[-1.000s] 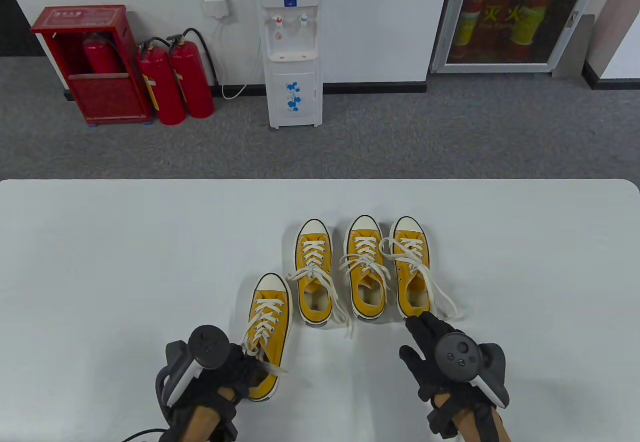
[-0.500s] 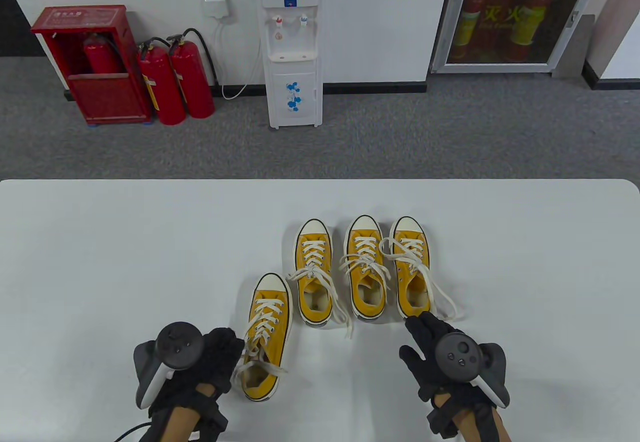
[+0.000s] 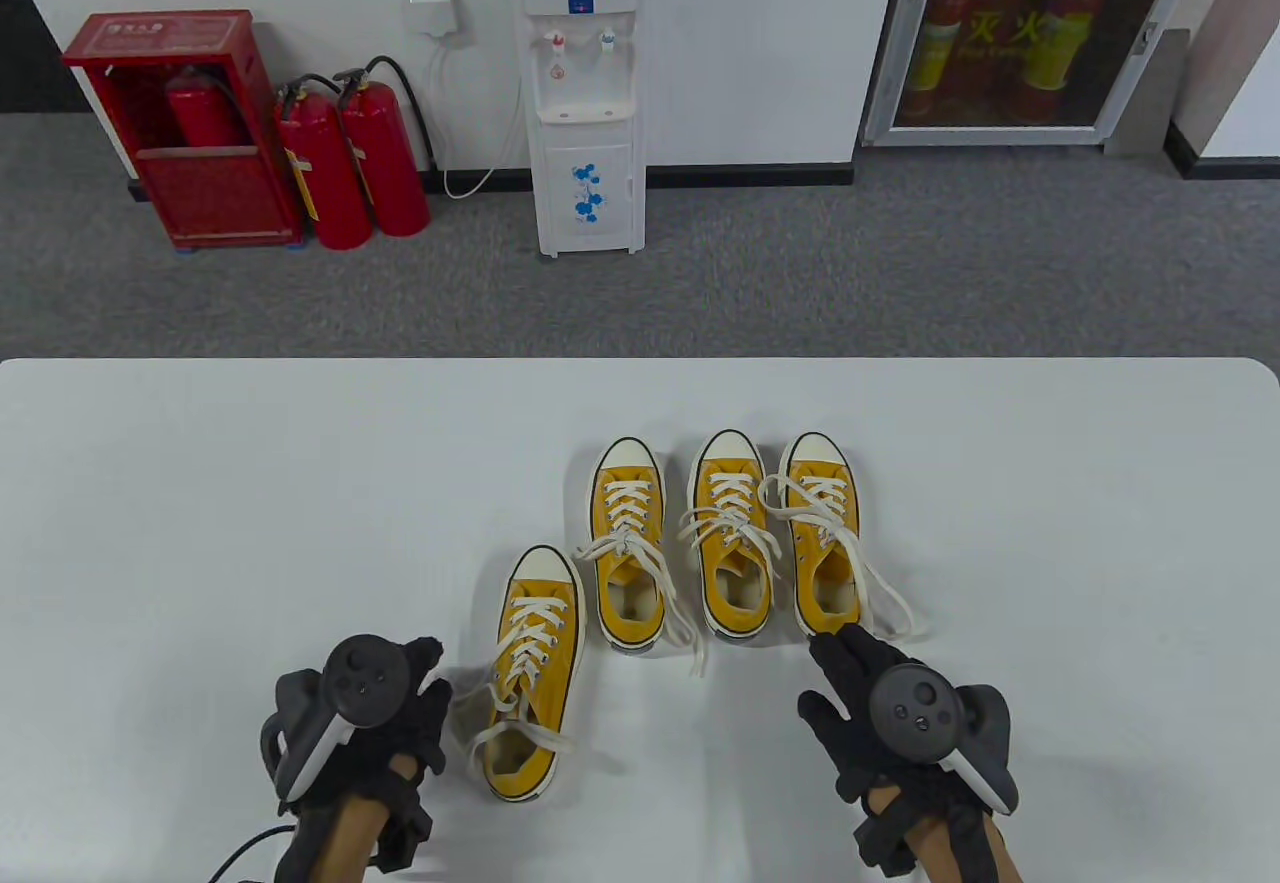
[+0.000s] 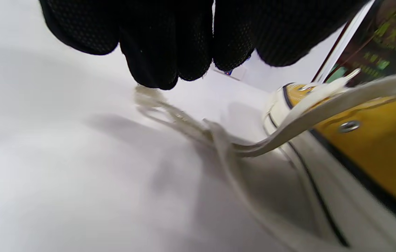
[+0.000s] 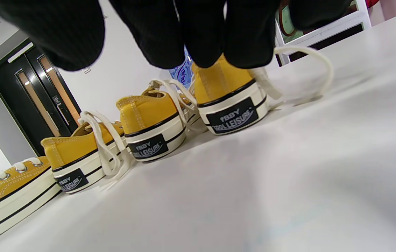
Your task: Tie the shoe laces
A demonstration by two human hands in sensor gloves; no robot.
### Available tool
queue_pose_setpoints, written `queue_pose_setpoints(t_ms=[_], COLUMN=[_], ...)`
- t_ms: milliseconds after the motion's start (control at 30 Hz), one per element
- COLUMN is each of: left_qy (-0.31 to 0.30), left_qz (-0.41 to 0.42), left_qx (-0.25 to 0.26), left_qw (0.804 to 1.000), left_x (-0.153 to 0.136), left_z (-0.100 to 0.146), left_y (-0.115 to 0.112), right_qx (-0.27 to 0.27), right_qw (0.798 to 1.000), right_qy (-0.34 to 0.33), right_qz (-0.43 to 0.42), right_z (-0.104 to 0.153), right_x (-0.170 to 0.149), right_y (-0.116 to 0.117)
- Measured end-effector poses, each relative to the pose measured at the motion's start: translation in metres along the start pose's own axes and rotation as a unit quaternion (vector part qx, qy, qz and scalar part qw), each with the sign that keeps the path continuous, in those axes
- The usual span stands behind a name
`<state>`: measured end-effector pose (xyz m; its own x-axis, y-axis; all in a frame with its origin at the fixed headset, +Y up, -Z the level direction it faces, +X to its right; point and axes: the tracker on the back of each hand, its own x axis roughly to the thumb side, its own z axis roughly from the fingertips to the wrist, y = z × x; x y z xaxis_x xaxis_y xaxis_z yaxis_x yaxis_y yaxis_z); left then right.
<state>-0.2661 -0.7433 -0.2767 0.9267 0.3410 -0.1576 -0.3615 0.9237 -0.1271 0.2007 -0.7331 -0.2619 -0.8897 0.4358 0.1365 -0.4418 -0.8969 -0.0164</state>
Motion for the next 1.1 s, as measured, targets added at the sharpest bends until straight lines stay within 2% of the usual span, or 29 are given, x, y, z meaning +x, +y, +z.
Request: queue_pose_setpoints(t_ms=[333,600,700,800,900,967,1000,1100], left_qy=[0.038,0.053,0.044,0.038,0.030,0.028,0.025,0.019], left_qz=[-0.068,-0.164,-0.137,-0.144,-0.140,-0.102,-0.055,0.034], left_qx=[-0.059,-0.015,-0.014,-0.001,-0.017,-0.041,-0.060,-0.060], left_qw=[0.995,0.985,0.989,0.989,0.990,0.994,0.996,0.997], left_x=[-0.002,0.017,0.023,0.026,0.023,0.017,0.011,-0.004], left_z=[-0.006,-0.001,0.000,0.001,-0.001,-0.003,-0.003,0.000], left_y=[-0.016,-0.030,-0.033,-0.034,-0.032,-0.025,-0.019,-0.001], right_qx=[0.004,0.009,0.010,0.008,0.007,0.004,0.003,0.002], right_qw=[1.000,1.000,1.000,1.000,1.000,1.000,1.000,1.000], right_qy=[0.001,0.003,0.003,0.003,0.003,0.002,0.002,0.003], right_qz=[0.002,0.001,0.001,0.000,-0.002,-0.003,-0.004,-0.005], right_z=[0.000,-0.001,-0.001,-0.001,-0.001,-0.001,0.000,-0.001], right_x=[0.000,0.000,0.001,0.000,0.000,0.000,0.000,-0.001], right_y=[0.001,0.003,0.003,0.003,0.002,0.001,0.001,0.001])
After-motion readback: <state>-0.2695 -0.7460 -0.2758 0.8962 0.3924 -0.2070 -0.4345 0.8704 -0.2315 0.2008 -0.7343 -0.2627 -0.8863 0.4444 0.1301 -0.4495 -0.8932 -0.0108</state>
